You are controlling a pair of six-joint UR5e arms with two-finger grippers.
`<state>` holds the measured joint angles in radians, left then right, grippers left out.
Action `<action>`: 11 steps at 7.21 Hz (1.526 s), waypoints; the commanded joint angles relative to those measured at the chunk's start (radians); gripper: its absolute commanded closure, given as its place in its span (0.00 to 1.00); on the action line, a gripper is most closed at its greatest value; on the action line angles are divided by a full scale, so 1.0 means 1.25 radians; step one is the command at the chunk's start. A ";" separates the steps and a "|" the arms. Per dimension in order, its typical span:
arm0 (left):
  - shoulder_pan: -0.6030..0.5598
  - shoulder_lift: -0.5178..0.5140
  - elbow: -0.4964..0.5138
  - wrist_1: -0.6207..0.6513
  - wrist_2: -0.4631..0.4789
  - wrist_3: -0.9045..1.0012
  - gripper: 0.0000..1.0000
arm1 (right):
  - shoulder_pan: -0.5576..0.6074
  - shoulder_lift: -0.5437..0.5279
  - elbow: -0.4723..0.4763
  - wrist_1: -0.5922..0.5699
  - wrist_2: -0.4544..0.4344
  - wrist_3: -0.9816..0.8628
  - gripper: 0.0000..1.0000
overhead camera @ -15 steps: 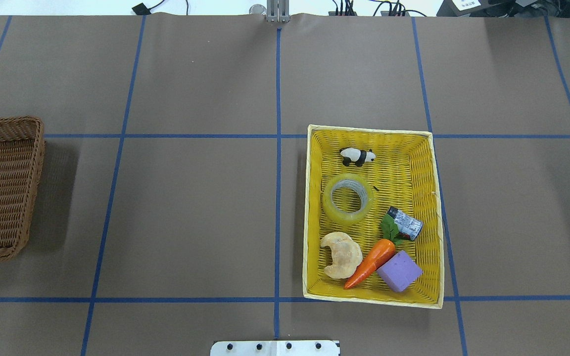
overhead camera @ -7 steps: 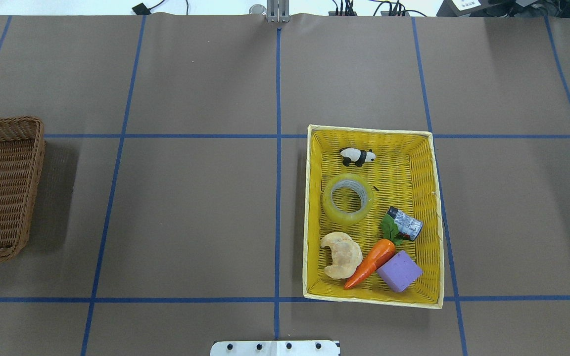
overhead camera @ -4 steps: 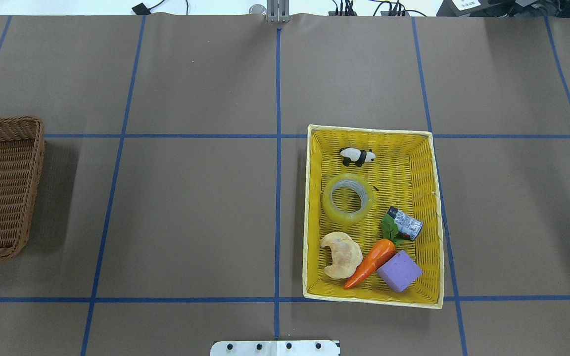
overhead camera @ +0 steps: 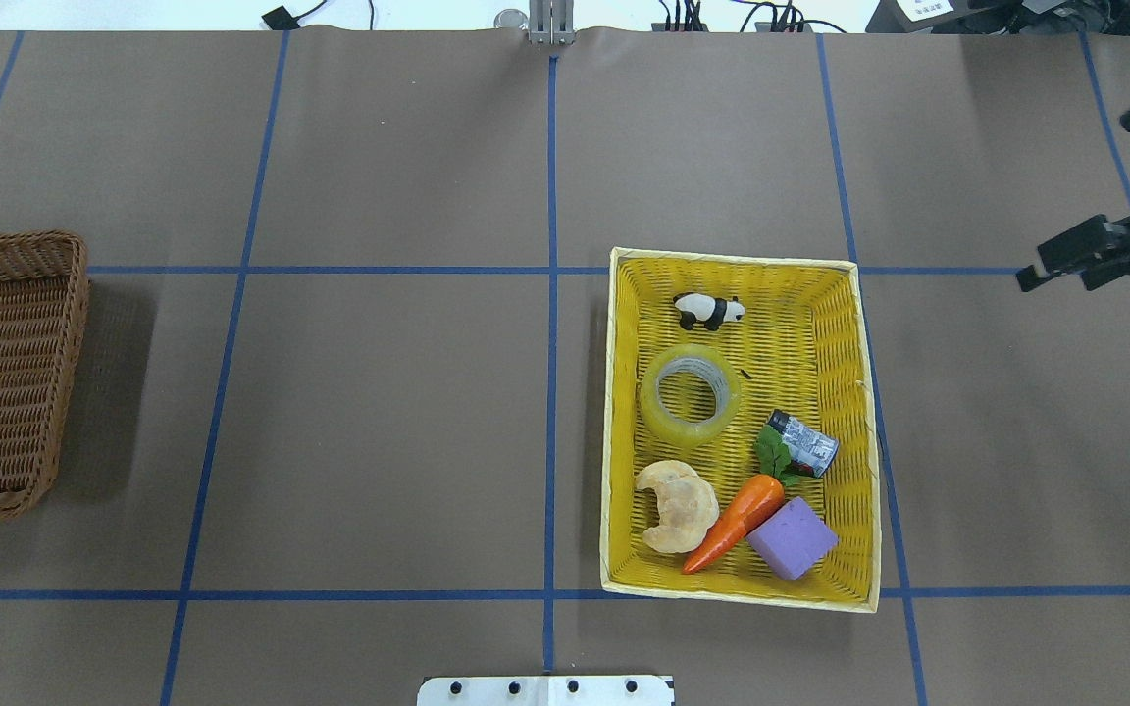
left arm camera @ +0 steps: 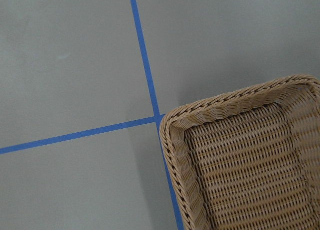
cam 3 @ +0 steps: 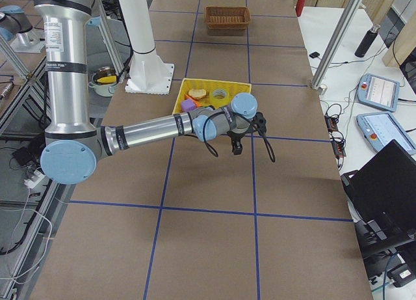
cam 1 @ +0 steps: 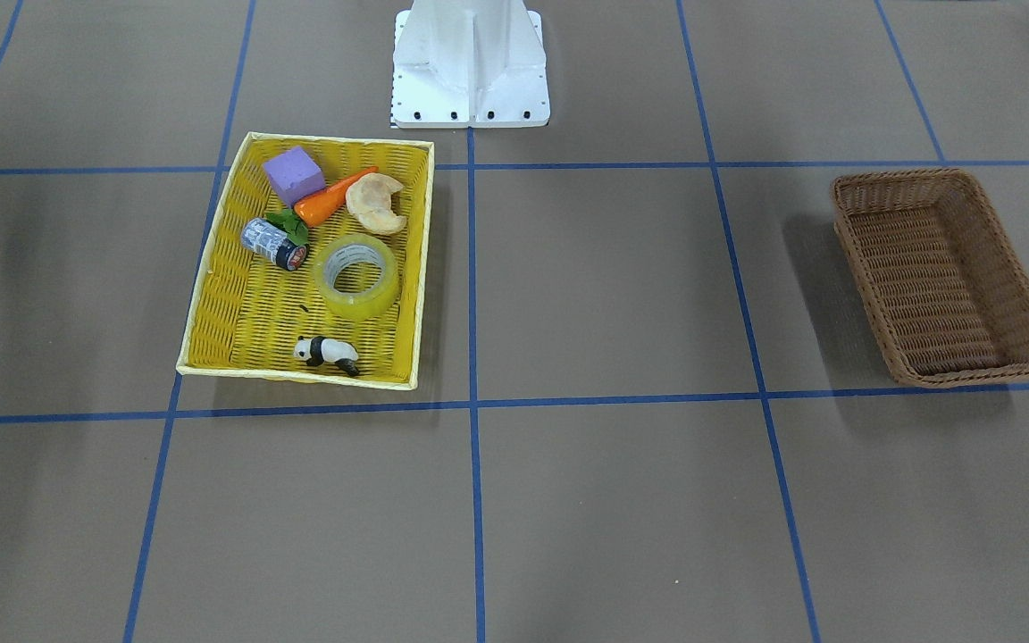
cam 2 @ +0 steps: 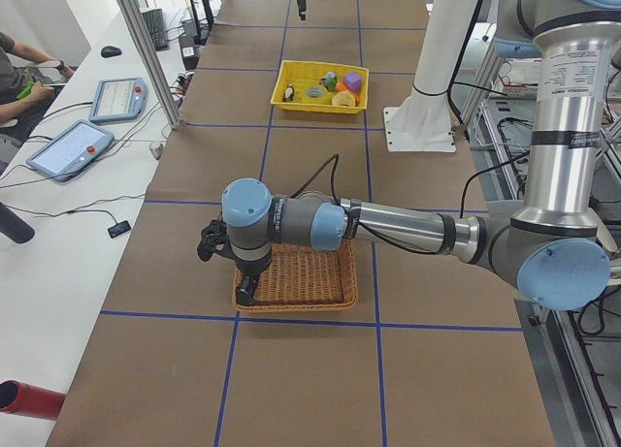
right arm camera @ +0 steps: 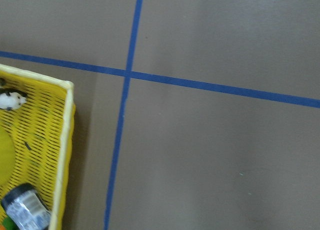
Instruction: Move tape to another basket
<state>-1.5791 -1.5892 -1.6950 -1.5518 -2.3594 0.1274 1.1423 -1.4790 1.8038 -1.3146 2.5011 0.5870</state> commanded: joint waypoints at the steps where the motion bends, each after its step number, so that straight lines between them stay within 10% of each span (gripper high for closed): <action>1: 0.000 0.000 0.002 0.002 0.000 0.001 0.02 | -0.177 0.159 -0.001 0.015 -0.103 0.290 0.00; 11: 0.000 -0.001 0.000 0.000 -0.001 -0.004 0.01 | -0.368 0.244 -0.093 0.018 -0.256 0.151 0.06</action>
<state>-1.5774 -1.5907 -1.6950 -1.5524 -2.3608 0.1233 0.7056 -1.1712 1.6884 -1.2919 2.1964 0.7775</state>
